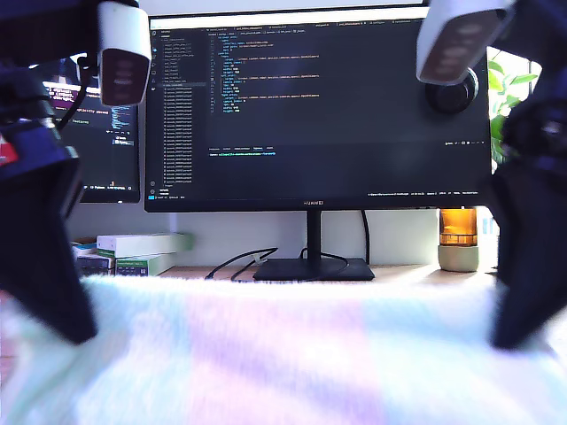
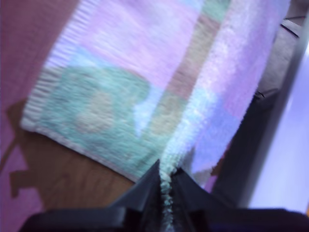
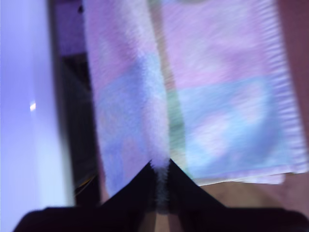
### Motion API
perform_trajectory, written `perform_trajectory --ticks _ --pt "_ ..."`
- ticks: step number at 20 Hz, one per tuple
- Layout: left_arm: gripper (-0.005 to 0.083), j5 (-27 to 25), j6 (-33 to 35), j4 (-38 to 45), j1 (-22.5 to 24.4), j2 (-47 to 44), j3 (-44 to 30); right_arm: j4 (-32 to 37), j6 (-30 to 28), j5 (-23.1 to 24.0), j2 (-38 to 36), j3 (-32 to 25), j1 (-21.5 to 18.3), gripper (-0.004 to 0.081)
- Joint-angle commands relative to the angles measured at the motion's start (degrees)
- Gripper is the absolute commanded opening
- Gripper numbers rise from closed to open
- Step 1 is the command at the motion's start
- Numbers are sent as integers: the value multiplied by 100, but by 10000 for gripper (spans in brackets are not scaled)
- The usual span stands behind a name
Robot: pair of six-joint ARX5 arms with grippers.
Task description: Fold the tea towel to a neat square and place it to the right
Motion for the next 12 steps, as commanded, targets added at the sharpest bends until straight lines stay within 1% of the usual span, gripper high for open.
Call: perform_trajectory --ticks 1,7,12 --pt "-20 -13 138 157 66 61 28 63 15 11 258 33 -90 -12" --pt "-20 -72 669 651 417 140 28 492 4 181 640 59 -382 -12" --pt "-20 -83 881 1113 651 570 28 802 48 358 702 127 -538 -12"
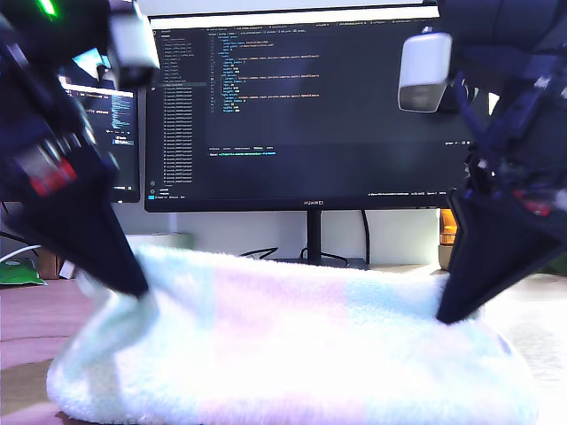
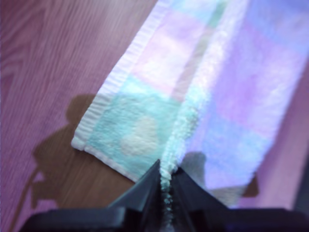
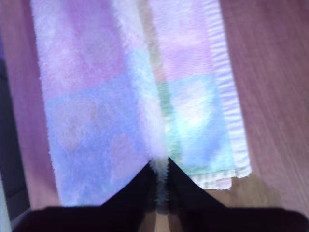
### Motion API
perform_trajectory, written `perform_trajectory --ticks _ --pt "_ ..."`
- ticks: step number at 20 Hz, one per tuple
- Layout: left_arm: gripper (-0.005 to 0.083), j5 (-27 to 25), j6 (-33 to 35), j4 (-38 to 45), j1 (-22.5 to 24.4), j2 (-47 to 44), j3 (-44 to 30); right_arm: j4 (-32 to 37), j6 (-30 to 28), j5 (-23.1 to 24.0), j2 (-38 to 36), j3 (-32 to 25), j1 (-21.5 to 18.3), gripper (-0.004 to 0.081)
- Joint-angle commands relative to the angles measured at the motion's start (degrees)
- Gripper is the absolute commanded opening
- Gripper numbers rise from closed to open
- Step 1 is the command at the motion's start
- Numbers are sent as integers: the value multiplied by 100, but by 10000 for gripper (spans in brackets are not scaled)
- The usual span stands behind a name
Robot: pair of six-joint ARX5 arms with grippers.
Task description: Fold the tea towel to a neat square and place it to the right
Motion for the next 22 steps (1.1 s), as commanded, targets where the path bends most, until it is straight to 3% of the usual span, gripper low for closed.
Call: perform_trajectory --ticks 1,9,22 --pt "-20 -35 125 177 48 109 22 22 61 94 79 125 -63 -12" --pt "-20 -133 570 682 256 289 31 232 160 146 190 221 -205 -12" --pt "-20 -105 586 1567 334 1303 31 656 227 581 925 223 -219 -12"
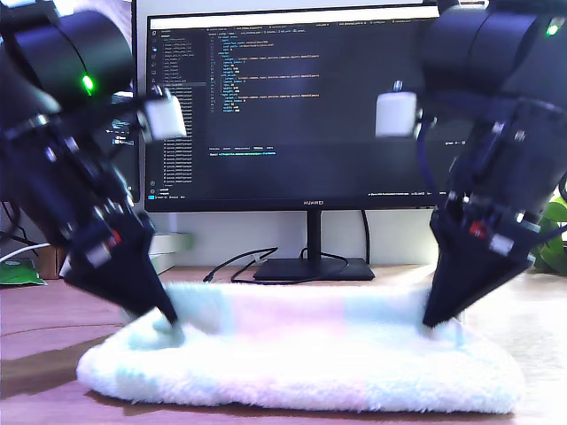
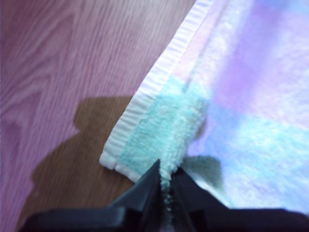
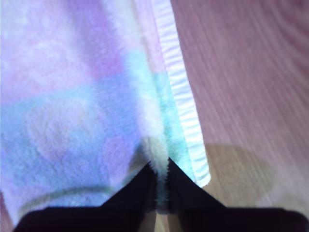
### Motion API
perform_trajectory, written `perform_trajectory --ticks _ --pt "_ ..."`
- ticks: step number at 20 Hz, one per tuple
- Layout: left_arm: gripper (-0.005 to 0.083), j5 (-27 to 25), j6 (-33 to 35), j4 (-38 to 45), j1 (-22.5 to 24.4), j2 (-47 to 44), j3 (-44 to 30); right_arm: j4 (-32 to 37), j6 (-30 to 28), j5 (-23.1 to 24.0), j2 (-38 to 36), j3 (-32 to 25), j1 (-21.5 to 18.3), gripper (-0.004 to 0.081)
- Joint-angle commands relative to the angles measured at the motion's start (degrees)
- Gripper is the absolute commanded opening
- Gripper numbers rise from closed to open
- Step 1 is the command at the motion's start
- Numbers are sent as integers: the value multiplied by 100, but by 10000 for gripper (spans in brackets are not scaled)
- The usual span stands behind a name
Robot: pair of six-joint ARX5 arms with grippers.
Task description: Fold the tea towel to a neat square and place it to the right
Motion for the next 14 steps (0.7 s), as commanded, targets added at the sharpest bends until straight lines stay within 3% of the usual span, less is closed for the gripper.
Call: perform_trajectory --ticks 1,4,10,14 --pt "-18 -9 26 77 20 151 31 17 157 13 83 31 -48 -12" --pt "8 -11 24 122 20 216 31 136 315 13 118 31 -46 -4" --pt "263 -162 22 610 20 212 31 308 341 13 118 31 -35 160" --pt "287 -734 26 739 22 192 72 393 345 151 116 63 -37 264"
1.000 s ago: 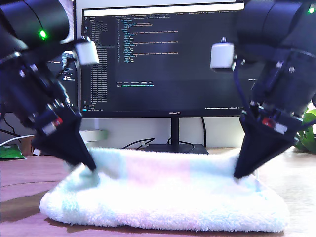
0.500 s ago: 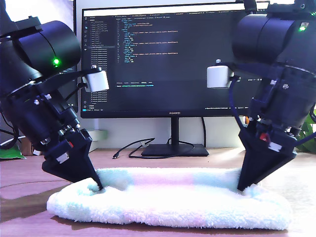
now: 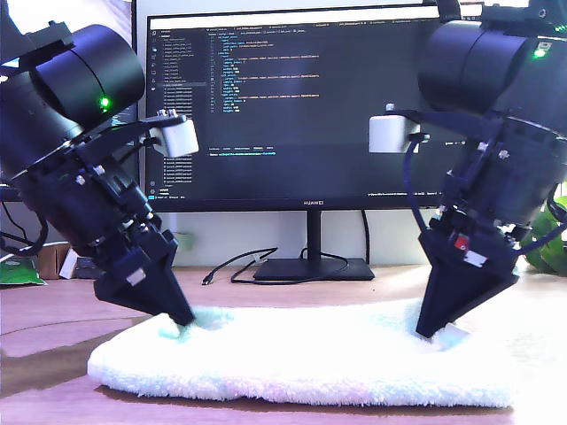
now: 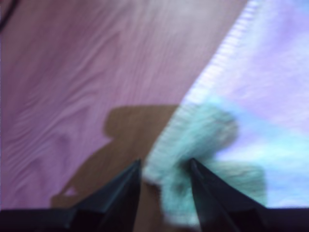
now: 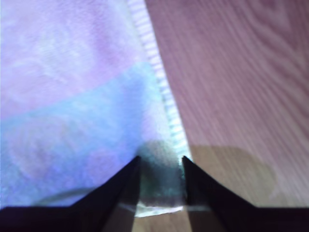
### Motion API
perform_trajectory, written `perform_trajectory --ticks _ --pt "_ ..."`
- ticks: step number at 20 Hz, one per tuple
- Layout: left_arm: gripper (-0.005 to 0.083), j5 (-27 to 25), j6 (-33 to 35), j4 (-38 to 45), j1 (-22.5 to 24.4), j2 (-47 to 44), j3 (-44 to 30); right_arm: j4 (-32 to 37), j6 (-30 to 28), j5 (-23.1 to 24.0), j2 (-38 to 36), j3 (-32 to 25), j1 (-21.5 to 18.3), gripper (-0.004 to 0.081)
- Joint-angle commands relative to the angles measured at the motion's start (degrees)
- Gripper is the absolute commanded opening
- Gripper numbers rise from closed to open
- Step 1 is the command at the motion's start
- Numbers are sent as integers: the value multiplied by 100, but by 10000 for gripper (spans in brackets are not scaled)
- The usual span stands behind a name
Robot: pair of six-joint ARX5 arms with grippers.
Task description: Fold the tea towel to a neat square and place it to the right
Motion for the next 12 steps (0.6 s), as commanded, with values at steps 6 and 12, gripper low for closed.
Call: perform_trajectory --ticks 6,12 --pt "237 -348 -57 -442 20 -372 286 -776 48 76 74 737 -11 263" --pt "-20 247 -984 -992 92 -1016 291 -1241 44 -522 74 1115 -59 -8"
